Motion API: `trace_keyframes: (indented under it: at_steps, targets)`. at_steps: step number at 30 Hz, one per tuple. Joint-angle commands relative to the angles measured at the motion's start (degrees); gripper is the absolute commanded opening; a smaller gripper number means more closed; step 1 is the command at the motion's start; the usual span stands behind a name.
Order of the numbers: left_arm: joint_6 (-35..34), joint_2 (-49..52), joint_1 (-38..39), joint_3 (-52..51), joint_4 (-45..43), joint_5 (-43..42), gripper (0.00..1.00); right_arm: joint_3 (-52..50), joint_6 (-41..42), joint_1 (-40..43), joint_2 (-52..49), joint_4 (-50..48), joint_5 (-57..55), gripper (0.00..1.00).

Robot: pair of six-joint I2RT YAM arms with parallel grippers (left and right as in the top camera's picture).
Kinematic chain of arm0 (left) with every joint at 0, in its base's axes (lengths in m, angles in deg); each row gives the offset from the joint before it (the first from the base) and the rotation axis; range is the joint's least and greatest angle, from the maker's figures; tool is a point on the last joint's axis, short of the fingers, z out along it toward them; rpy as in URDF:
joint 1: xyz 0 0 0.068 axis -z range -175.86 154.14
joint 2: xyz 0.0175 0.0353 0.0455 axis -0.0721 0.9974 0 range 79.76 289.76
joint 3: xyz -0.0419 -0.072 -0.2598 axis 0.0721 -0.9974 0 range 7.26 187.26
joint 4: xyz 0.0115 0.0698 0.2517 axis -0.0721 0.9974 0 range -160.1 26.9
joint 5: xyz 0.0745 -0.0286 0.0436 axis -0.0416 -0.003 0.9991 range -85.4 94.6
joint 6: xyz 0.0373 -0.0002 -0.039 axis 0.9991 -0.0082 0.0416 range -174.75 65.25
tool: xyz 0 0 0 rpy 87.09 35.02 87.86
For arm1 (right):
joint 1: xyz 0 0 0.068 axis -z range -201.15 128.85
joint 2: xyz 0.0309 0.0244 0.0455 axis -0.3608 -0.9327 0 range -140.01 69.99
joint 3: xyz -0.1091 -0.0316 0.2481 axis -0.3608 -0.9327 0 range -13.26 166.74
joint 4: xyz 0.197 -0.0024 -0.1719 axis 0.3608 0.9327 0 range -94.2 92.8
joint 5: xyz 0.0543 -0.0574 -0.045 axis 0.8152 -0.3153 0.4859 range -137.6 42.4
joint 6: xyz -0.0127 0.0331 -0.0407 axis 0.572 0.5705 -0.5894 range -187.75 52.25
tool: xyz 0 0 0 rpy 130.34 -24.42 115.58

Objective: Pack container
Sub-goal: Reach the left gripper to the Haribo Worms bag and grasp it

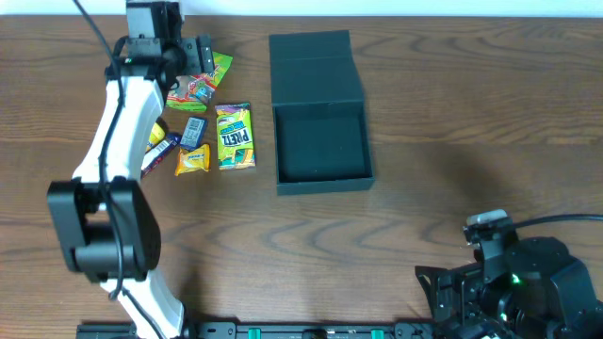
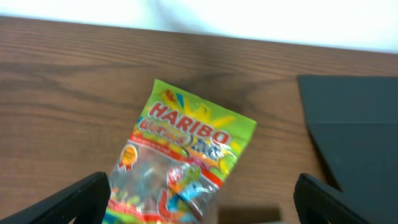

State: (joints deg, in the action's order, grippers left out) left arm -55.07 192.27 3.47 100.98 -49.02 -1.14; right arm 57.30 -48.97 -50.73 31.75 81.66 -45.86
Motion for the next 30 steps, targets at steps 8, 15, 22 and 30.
trace_keyframes:
  at_steps: [8,15,22,30]
  targets:
    - [2.6,11.8,-1.1,4.5,0.7,1.8,0.95,0.6,-0.9,0.3,0.0,-0.1,-0.2,0.99]
    - [9.4,14.9,-1.3,4.5,-1.4,4.4,0.96,0.6,-0.9,0.3,0.0,-0.1,-0.2,0.99]
    - [10.7,18.3,-1.5,4.5,-1.6,4.5,0.95,0.6,-0.9,0.3,0.0,-0.1,-0.2,0.99]
    - [12.3,21.0,-1.5,4.5,-1.6,4.2,0.92,0.6,-0.9,0.3,0.0,-0.1,-0.2,0.99]
